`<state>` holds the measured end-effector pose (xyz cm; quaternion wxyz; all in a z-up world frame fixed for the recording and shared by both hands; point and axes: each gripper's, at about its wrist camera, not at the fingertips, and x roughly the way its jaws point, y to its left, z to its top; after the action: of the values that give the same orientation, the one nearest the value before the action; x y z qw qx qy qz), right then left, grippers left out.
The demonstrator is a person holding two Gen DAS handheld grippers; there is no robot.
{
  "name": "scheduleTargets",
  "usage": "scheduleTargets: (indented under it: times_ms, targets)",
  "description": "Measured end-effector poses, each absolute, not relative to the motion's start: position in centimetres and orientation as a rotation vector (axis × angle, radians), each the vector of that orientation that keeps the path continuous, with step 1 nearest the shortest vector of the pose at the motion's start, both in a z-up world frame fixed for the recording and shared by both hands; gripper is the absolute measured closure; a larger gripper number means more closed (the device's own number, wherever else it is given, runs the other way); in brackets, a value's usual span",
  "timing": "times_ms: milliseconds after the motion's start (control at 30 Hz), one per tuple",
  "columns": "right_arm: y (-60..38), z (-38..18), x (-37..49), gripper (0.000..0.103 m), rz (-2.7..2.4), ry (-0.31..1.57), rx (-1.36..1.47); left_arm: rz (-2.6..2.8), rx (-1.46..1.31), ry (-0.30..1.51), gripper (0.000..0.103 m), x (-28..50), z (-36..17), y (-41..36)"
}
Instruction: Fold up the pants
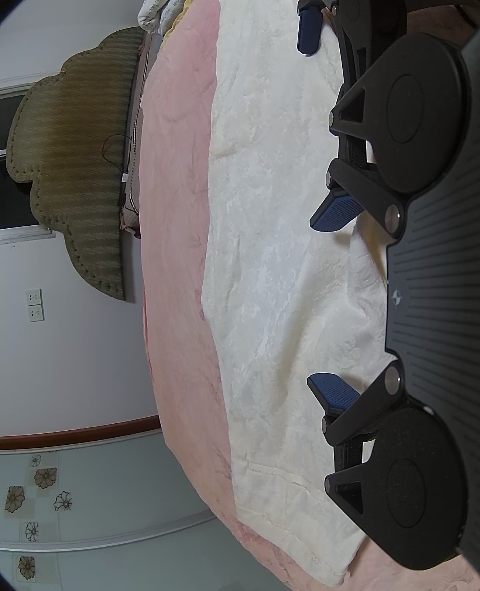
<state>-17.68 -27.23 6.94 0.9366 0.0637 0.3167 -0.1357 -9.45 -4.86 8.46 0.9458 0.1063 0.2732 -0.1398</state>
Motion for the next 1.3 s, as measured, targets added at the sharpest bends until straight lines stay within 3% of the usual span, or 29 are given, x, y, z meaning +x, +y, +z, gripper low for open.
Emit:
scheduleTargets:
  times_ms: [1300]
  targets:
    - [-27.5,6.9,-17.6,0.0,-0.271,0.651,0.136,-0.307,0.208,0.548,0.016,-9.2,9.5,-5.1]
